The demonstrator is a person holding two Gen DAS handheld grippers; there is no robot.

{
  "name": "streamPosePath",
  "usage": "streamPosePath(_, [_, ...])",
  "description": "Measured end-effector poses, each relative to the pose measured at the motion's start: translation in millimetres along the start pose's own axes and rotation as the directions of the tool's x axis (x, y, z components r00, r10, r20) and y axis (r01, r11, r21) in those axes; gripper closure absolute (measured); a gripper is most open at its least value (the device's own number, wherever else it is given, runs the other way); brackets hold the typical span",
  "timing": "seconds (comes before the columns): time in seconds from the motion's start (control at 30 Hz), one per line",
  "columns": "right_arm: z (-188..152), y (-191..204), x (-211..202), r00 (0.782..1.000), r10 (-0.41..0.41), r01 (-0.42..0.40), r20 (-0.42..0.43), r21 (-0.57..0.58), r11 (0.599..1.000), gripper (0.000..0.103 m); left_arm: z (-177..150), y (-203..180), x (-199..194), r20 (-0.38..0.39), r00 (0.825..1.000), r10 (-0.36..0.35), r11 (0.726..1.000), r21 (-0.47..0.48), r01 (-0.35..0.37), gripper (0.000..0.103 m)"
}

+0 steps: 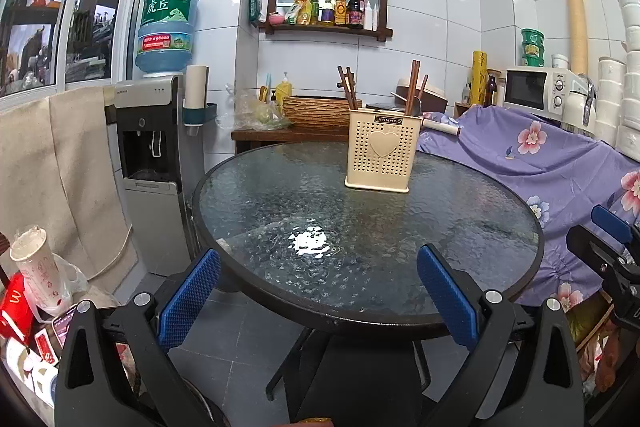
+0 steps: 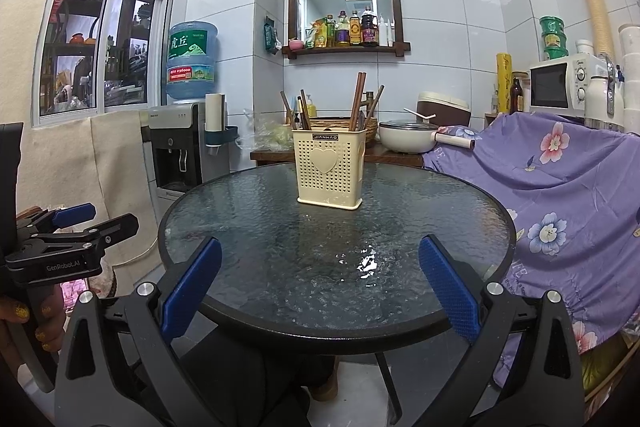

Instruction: Organize utensils

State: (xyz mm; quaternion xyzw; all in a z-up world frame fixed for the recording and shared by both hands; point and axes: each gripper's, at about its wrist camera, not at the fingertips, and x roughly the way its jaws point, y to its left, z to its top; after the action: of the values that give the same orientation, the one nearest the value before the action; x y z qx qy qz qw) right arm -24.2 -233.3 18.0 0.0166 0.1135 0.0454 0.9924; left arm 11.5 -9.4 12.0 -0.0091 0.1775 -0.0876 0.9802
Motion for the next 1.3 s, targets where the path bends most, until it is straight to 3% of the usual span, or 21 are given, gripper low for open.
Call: streamPosePath(1.3, [-2.3, 0.4, -0.4, 1.000, -0.004, 0.004, -0.004, -0.004, 1.000, 0.006, 1.7, -3.3, -3.2, 0.017, 0.999, 0.031, 1.000, -0.007, -0.031, 0.006])
